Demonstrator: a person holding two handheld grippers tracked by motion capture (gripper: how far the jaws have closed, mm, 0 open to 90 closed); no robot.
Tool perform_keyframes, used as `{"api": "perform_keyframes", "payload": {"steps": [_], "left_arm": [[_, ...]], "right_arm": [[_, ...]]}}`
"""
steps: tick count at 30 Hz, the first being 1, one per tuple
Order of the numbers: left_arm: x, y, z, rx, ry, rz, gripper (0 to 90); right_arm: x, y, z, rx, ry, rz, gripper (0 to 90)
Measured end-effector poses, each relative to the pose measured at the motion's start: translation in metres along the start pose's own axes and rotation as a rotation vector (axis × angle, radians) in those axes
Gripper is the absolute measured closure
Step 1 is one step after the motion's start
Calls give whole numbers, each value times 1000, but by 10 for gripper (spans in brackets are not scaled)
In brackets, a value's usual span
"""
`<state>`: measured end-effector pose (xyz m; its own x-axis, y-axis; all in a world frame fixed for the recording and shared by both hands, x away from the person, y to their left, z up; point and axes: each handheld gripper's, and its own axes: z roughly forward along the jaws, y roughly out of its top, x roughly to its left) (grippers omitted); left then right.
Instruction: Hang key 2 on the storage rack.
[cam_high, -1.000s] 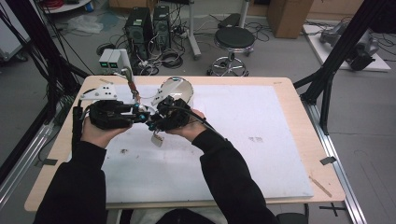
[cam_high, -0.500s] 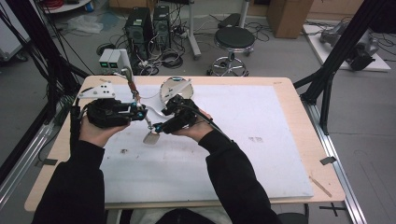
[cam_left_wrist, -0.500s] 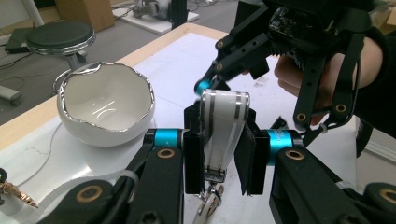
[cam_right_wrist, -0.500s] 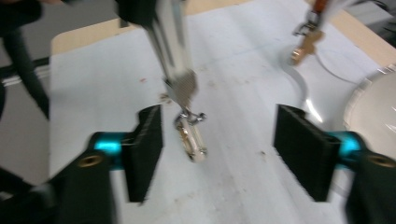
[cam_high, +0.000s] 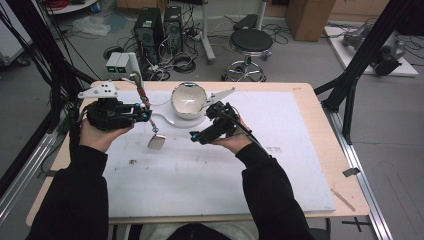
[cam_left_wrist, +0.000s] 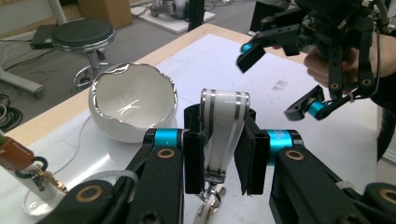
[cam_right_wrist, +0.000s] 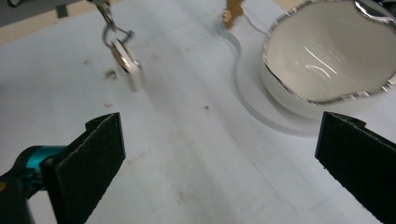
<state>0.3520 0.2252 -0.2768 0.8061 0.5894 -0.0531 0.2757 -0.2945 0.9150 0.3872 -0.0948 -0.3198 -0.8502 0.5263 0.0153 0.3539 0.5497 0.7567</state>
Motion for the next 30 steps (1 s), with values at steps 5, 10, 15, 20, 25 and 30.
{"api": "perform_keyframes", "payload": {"steps": [5, 10, 15, 20, 25, 30], "left_arm": [[9, 0, -7, -1, 32, -10, 746], [18, -1, -16, -14, 52, -26, 746], [24, -2, -20, 0, 82, -31, 746], [33, 1, -26, 13, 94, -34, 746], [43, 4, -32, 13, 112, -39, 746], [47, 10, -36, 17, 120, -40, 746]], "right_arm": [[-12, -22, -13, -10, -38, 23, 6], [-25, -41, -27, -45, -94, 53, 6], [-34, -57, -39, -68, -122, 76, 6], [-38, -75, -56, -107, -160, 83, 6], [-50, -94, -74, -121, -194, 107, 6], [-61, -112, -91, -142, -211, 138, 6]]}}
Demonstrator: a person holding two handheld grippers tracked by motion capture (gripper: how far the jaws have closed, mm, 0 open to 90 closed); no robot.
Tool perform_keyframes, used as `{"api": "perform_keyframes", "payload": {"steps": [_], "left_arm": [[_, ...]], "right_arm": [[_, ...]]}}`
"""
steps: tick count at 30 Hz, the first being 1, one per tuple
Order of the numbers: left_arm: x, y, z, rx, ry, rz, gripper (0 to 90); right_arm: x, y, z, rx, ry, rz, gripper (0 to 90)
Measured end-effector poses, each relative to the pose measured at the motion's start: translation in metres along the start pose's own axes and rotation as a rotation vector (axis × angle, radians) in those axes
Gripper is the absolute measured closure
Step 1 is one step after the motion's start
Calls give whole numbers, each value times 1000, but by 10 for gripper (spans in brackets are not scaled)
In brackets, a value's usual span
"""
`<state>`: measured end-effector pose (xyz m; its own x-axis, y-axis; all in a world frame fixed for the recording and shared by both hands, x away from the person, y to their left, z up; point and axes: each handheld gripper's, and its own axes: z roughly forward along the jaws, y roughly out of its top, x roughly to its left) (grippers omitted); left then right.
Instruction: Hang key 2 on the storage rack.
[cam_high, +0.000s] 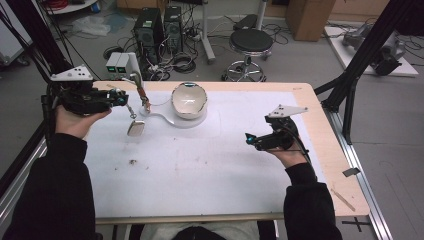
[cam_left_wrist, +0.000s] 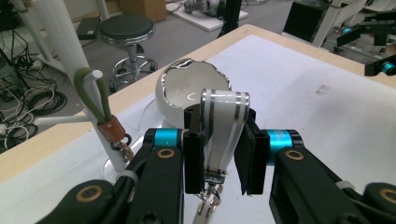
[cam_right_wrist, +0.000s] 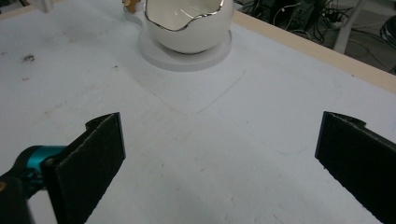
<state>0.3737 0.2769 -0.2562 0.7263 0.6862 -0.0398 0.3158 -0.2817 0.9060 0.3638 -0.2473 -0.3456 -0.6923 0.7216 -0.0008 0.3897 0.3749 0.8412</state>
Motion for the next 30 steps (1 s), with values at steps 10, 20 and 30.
{"api": "perform_keyframes", "payload": {"steps": [10, 20, 30], "left_arm": [[20, 19, -10, 25, 53, 2, 746], [44, 26, -15, 16, 92, -32, 746], [69, 25, -9, 43, 140, -70, 746]], "right_arm": [[-13, -35, -7, -3, -12, 27, 6], [-22, -63, -11, -8, -22, 64, 6], [-22, -100, -11, 22, -18, 84, 6]]}}
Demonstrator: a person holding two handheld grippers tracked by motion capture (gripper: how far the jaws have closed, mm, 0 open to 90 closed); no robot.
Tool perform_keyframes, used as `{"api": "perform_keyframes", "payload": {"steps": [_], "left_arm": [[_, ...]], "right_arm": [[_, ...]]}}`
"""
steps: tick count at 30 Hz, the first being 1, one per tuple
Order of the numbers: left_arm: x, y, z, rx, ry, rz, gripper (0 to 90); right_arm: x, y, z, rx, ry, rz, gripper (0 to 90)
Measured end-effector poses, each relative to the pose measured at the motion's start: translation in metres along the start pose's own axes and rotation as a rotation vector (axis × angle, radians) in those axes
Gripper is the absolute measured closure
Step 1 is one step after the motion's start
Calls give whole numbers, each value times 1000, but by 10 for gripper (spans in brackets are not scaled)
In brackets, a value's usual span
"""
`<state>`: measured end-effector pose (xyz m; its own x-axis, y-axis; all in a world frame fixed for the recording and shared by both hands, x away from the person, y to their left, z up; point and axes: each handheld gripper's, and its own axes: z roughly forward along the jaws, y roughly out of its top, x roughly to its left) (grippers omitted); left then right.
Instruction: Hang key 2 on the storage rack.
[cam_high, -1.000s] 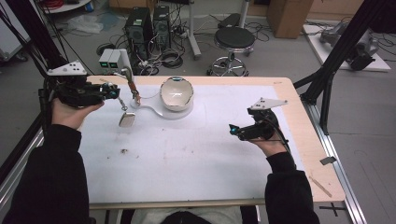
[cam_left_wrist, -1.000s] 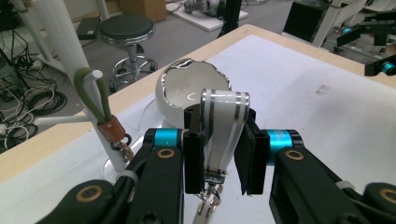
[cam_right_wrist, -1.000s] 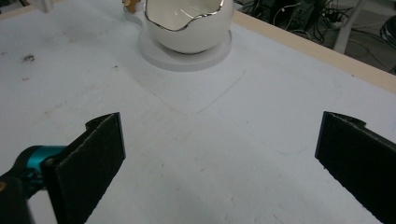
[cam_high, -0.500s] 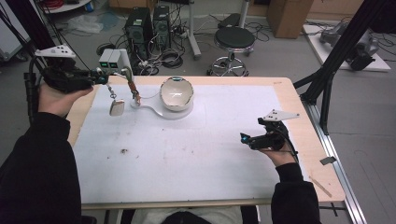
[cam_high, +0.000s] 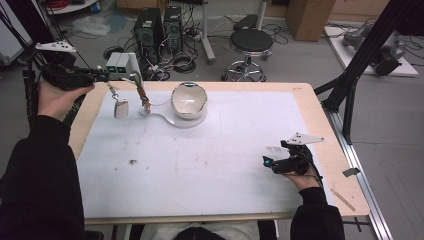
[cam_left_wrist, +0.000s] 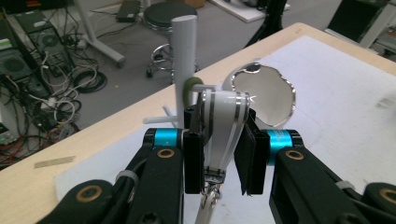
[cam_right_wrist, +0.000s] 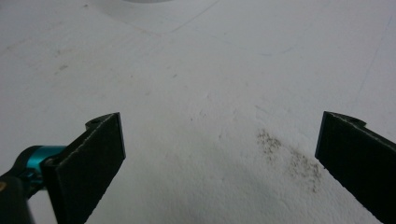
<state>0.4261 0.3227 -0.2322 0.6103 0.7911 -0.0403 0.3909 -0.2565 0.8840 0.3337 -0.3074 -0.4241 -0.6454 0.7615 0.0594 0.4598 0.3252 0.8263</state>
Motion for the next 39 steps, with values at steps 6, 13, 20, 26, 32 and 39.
{"api": "perform_keyframes", "payload": {"steps": [6, 13, 20, 26, 32, 39], "left_arm": [[9, 4, 0, -6, 41, -5, 746], [18, 12, 6, -57, 94, -25, 746], [28, 21, 13, -75, 169, -41, 746], [34, 28, 23, -69, 231, -58, 746], [37, 30, 29, -54, 252, -52, 746], [41, 28, 37, -40, 290, -57, 746]], "right_arm": [[0, -7, -11, -25, -4, -5, 6], [1, -14, -18, -41, 0, 6, 6], [2, -20, -19, -31, 13, 8, 6], [3, -19, -19, -37, 13, 6, 6], [2, -19, -19, -40, 15, 3, 6], [2, -20, -19, -32, 17, 2, 6]]}}
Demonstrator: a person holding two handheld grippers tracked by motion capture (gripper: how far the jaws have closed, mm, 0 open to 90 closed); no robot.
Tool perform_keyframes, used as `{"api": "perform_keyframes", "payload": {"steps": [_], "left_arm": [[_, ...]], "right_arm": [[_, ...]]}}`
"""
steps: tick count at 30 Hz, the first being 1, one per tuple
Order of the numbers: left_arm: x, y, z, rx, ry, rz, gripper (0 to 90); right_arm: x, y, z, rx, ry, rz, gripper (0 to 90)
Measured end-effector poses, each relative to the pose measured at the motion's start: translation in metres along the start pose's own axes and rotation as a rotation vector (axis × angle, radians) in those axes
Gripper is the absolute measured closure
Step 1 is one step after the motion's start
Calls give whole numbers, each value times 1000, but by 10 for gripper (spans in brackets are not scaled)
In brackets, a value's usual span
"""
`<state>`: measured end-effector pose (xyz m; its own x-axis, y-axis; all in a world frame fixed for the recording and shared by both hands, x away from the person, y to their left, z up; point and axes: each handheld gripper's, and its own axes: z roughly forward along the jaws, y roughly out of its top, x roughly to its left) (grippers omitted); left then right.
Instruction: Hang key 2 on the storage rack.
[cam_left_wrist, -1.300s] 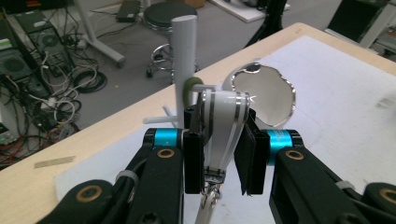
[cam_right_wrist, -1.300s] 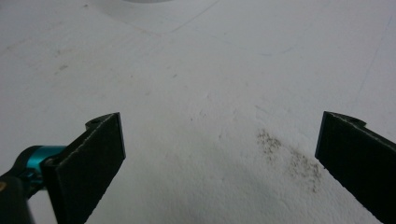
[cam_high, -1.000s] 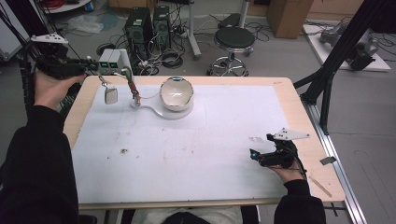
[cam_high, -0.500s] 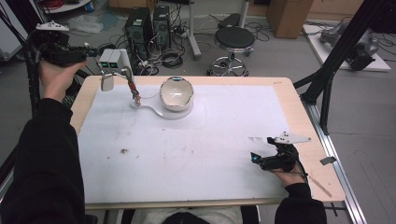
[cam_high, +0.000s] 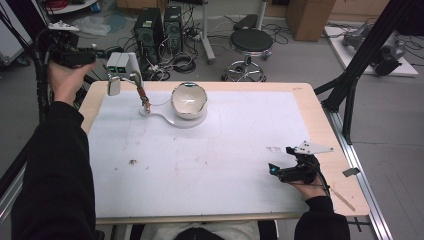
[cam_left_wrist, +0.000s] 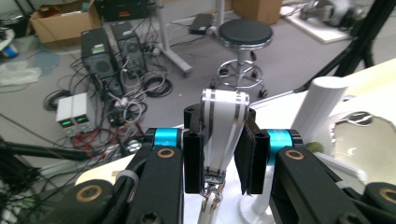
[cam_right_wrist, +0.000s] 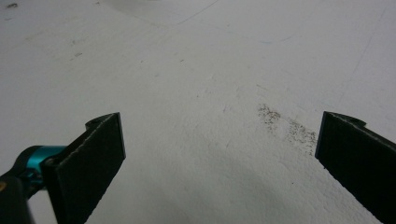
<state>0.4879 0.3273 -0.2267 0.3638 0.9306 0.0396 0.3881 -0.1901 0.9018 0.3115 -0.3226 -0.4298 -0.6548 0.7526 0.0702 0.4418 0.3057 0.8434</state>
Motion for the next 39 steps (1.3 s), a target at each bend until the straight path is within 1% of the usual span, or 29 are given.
{"api": "perform_keyframes", "payload": {"steps": [4, 5, 6, 7, 9, 11, 15, 17, 18, 20, 25, 29, 30, 32, 35, 39], "left_arm": [[-3, -1, 8, 4, -60, 10, 746], [-3, -1, 9, 5, -74, 9, 745], [-5, -1, 11, 7, -88, 13, 745], [-6, -1, 12, 12, -93, 18, 745], [-10, -1, 16, 21, -120, 36, 745], [-13, -1, 18, 25, -123, 50, 745], [-16, 1, 21, 7, -130, 61, 745], [-16, 2, 22, 5, -125, 70, 745], [-16, 1, 23, 0, -129, 68, 745], [-16, 1, 24, 0, -151, 58, 745], [-20, 0, 29, 9, -164, 67, 745], [-21, -1, 31, 24, -174, 66, 744], [-21, -1, 31, 28, -175, 61, 744], [-21, -1, 31, 31, -184, 55, 742], [-21, -2, 31, 51, -197, 54, 734], [-22, -3, 33, 69, -223, 39, 719]], "right_arm": [[0, 1, 1, -6, 0, -6, 6], [0, 1, 1, -5, 1, -2, 7], [0, 1, 1, -6, 1, -2, 6], [-1, 0, 1, -4, 1, -1, 6], [-1, 0, 1, -7, 0, -1, 6], [-1, 1, 0, -9, -2, 1, 6], [-1, 1, 0, -10, -1, 1, 6], [-2, 0, 0, -12, -6, 5, 7], [-2, 0, 0, -12, -6, 6, 6], [-3, 0, 0, -11, -6, 5, 7], [-3, 1, 1, -11, -10, 3, 6], [-4, 0, 1, -8, -9, 11, 6], [-4, 0, 1, -8, -9, 13, 6], [-4, 0, 1, -11, -9, 10, 6], [-4, 0, 1, -13, -9, 12, 6], [-5, 0, 1, -16, -6, 12, 6]]}}
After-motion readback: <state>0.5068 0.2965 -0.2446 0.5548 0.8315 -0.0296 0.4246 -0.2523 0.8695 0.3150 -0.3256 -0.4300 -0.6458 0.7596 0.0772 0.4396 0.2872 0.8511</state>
